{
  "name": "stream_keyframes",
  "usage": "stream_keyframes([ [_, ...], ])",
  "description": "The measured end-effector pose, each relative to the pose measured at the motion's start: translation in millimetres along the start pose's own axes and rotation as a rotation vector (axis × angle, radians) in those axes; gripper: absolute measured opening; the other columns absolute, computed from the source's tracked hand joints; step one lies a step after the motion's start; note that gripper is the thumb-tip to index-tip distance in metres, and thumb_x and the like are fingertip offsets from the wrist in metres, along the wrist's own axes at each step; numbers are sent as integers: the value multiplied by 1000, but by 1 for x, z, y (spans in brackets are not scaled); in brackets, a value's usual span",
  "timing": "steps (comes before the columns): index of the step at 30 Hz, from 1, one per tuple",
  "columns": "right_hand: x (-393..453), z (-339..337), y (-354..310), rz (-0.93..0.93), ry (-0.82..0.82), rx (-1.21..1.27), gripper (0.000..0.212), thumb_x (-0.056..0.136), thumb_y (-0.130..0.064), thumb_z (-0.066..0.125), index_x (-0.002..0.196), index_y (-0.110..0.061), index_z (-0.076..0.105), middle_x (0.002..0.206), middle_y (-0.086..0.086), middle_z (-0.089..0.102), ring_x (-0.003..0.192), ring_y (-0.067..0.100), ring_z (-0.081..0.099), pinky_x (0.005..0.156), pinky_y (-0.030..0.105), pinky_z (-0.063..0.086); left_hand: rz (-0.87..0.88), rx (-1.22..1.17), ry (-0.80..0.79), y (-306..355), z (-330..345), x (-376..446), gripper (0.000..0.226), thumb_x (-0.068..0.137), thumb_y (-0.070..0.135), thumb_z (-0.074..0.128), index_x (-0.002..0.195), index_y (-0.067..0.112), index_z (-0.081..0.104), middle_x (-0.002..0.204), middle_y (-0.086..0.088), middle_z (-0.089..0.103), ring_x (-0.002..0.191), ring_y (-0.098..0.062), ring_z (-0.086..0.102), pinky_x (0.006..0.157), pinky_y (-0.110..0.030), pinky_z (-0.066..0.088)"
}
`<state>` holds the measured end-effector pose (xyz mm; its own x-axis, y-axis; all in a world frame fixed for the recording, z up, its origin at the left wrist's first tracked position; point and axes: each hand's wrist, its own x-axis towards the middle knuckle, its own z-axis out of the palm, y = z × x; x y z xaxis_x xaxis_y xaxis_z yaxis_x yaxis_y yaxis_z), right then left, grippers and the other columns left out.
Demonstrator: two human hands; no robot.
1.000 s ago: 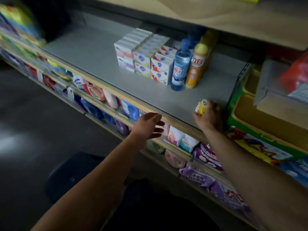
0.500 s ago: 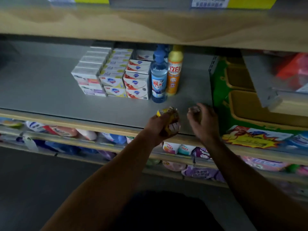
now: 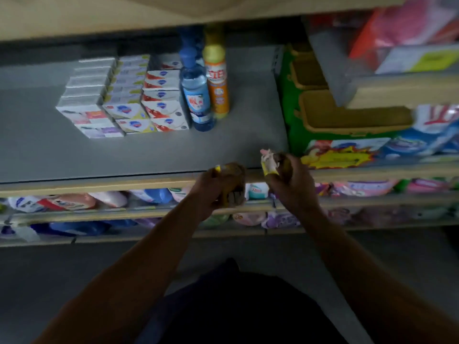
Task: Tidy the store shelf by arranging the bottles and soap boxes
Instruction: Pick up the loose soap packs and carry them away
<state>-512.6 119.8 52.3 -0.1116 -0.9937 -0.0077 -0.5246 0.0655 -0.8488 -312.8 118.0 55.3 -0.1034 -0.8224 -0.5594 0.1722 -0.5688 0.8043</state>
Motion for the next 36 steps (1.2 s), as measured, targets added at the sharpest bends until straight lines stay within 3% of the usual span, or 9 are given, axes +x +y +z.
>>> stream_keyframes([
  [4,-90,-57,64,301,40,163,34,79,-21,76,106,-29,58,84,-9,65,79,18,64,74,36,51,-40,158,-87,-58,58,-20,12,82,7,70,86,14,78,76,-7,74,63,-19,70,53,-28,56],
  [8,-187,-131,151,607,248,250,49,70,-37,78,114,-29,58,92,-14,66,81,5,63,75,30,50,-127,415,-140,-136,149,-32,16,83,8,71,99,11,69,89,-15,72,74,-28,70,68,-40,58],
  [12,-290,-211,233,818,414,314,46,78,-30,77,117,-24,54,101,-3,65,97,23,66,87,46,55,-145,507,-230,-214,265,-62,23,85,16,69,107,9,68,96,-12,74,82,-25,72,65,-34,57],
  [15,-358,-267,279,913,551,401,46,78,-30,76,115,-29,49,102,-9,60,98,21,64,89,49,55,-237,567,-310,-261,354,-92,24,84,17,69,107,11,69,100,-12,74,88,-28,72,78,-45,59],
  [18,-408,-317,318,1002,712,509,47,80,-27,75,119,-18,51,99,-9,59,93,18,64,87,47,57,-268,697,-382,-297,440,-113,27,81,20,71,106,12,69,99,-14,73,91,-33,71,86,-54,56],
  [23,-444,-406,380,1113,882,594,50,84,-30,74,123,-18,46,106,-3,58,97,17,61,88,43,55,-284,821,-496,-344,586,-120,27,83,18,70,108,8,66,92,-12,74,81,-27,73,66,-41,60],
  [27,-445,-490,445,1158,957,560,46,85,-31,73,119,-19,46,100,-9,56,93,17,61,88,44,54,-311,917,-602,-389,714,-100,21,86,22,69,104,12,65,106,-15,69,93,-32,69,83,-55,56],
  [33,-425,-635,534,1236,1099,563,60,84,-29,76,133,-12,46,107,0,54,94,19,59,83,41,55,-325,1009,-740,-431,913,-72,32,88,25,67,117,12,61,105,-8,69,87,-22,69,68,-35,59],
  [36,-406,-704,568,1253,1114,578,61,83,-29,77,133,-12,47,109,2,57,94,20,61,81,37,54,-303,1076,-782,-429,1002,-58,33,88,27,67,117,13,59,110,-9,66,96,-26,67,82,-44,58],
])
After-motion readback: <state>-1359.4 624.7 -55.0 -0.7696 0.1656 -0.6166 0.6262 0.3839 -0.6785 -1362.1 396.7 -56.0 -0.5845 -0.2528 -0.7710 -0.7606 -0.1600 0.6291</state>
